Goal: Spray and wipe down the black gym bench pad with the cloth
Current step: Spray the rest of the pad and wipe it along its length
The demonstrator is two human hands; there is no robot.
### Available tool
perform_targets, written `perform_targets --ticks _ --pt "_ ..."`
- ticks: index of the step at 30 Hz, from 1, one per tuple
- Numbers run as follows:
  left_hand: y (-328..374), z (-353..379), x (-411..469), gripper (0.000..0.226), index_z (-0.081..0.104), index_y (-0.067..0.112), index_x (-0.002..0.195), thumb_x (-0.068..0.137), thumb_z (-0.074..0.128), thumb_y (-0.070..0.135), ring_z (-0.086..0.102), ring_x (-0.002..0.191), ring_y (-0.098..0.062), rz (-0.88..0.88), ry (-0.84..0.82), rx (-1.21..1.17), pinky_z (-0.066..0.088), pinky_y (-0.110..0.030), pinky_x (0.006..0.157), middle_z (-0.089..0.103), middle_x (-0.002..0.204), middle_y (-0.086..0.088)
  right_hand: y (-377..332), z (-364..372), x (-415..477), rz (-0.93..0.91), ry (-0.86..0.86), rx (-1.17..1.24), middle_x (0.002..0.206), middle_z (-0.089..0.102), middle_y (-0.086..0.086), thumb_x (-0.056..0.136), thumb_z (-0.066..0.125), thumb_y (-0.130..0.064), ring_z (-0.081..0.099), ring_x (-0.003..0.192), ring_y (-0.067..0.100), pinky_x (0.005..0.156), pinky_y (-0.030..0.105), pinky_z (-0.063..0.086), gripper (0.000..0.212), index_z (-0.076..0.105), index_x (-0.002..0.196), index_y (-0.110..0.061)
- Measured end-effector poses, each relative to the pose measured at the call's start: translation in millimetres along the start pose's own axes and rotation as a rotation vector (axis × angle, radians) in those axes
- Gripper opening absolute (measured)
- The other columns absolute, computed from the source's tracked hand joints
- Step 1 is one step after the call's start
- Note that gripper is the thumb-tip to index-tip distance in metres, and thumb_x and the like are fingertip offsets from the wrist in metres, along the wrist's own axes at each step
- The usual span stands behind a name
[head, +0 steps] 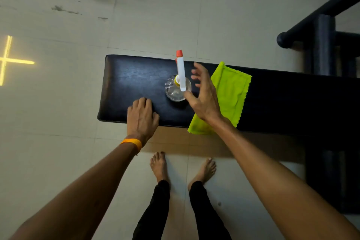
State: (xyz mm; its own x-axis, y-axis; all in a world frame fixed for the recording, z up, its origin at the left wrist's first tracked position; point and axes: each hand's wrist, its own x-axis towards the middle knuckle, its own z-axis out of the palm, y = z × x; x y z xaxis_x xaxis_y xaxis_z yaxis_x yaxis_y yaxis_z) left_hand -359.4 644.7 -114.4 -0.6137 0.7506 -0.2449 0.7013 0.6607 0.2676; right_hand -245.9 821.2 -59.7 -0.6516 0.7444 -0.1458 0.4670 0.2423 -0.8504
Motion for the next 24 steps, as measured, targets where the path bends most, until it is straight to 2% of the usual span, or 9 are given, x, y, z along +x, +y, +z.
perform_targets --ticks 2,5,7,10,13,16,19,22,24 --pt "14.6 3.5 -8.4 0.013 0.054 0.008 0.089 0.089 0.052 0.021 0.055 0.078 -0.036 0.051 0.023 -0.05 0.046 -0.045 0.066 0.056 0.088 -0.015 22.6 -19.2 -6.9 0.037 0.046 -0.077 0.129 0.06 0.004 0.077 0.059 -0.015 0.06 0.113 0.015 0.096 0.031 0.051 0.061 0.05 0.137 -0.014" --pt "47.7 14.8 -16.9 0.024 0.053 0.01 0.082 0.086 0.039 0.029 0.057 0.071 -0.037 0.154 -0.004 -0.139 0.04 -0.04 0.057 0.056 0.081 -0.014 59.2 -44.0 -0.9 0.047 -0.011 -0.394 0.134 0.06 0.008 0.082 0.053 0.001 0.054 0.124 0.028 0.106 0.043 0.044 0.054 0.056 0.134 -0.01" --pt "73.8 24.0 -11.0 0.022 0.055 0.009 0.088 0.09 0.043 0.027 0.06 0.077 -0.04 0.153 -0.064 -0.204 0.035 -0.039 0.057 0.057 0.09 -0.015 74.2 -51.7 10.4 -0.018 -0.144 -0.576 0.146 0.053 0.006 0.085 0.052 0.001 0.045 0.134 0.029 0.109 0.045 0.04 0.056 0.054 0.139 -0.013" --pt "109.3 34.0 6.4 0.023 0.058 0.007 0.109 0.098 0.055 0.028 0.061 0.094 -0.042 0.07 -0.164 -0.277 0.043 -0.047 0.067 0.058 0.11 -0.016 84.5 -51.5 30.3 -0.175 -0.331 -0.827 0.154 0.045 0.005 0.087 0.054 -0.001 0.034 0.146 0.03 0.112 0.049 0.035 0.056 0.052 0.141 -0.017" --pt "133.3 38.6 24.6 0.032 0.056 0.008 0.114 0.098 0.059 0.035 0.06 0.105 -0.041 0.024 -0.204 -0.286 0.041 -0.045 0.074 0.061 0.115 -0.017 87.0 -53.9 42.5 -0.319 -0.372 -1.007 0.121 0.062 0.013 0.081 0.062 -0.002 0.049 0.128 0.038 0.111 0.054 0.036 0.039 0.064 0.118 -0.014" --pt "151.8 35.0 39.4 0.025 0.062 0.012 0.115 0.096 0.06 0.029 0.063 0.107 -0.042 0.023 -0.249 -0.209 0.043 -0.044 0.075 0.07 0.112 -0.02 84.5 -79.7 40.2 -0.276 -0.351 -1.04 0.106 0.064 0.014 0.081 0.064 -0.016 0.049 0.118 0.038 0.11 0.052 0.033 0.022 0.067 0.102 -0.01" --pt "177.8 18.0 45.4 0.02 0.067 0.015 0.113 0.098 0.057 0.024 0.065 0.103 -0.044 0.021 -0.211 -0.163 0.049 -0.046 0.078 0.069 0.112 -0.02 89.9 -118.4 22.5 -0.157 -0.258 -0.981 0.11 0.063 0.013 0.079 0.067 -0.029 0.05 0.119 0.035 0.111 0.055 0.029 0.031 0.068 0.103 -0.01" --pt "221.7 -5.8 43.3 0.015 0.063 0.012 0.108 0.096 0.057 0.018 0.063 0.089 -0.045 0.104 -0.087 -0.163 0.041 -0.042 0.066 0.057 0.112 -0.017 103.0 -164.4 -6.1 -0.085 -0.108 -0.862 0.104 0.065 0.01 0.074 0.073 -0.027 0.055 0.119 0.032 0.114 0.061 0.025 0.028 0.068 0.096 -0.011" --pt "258.2 -19.8 43.2 0.012 0.06 0.011 0.105 0.093 0.057 0.012 0.062 0.085 -0.045 0.237 -0.058 -0.137 0.036 -0.041 0.061 0.056 0.112 -0.015 110.5 -196.8 -24.7 -0.047 -0.007 -0.791 0.1 0.066 0.008 0.071 0.076 -0.022 0.056 0.122 0.03 0.114 0.059 0.029 0.023 0.066 0.09 -0.012"
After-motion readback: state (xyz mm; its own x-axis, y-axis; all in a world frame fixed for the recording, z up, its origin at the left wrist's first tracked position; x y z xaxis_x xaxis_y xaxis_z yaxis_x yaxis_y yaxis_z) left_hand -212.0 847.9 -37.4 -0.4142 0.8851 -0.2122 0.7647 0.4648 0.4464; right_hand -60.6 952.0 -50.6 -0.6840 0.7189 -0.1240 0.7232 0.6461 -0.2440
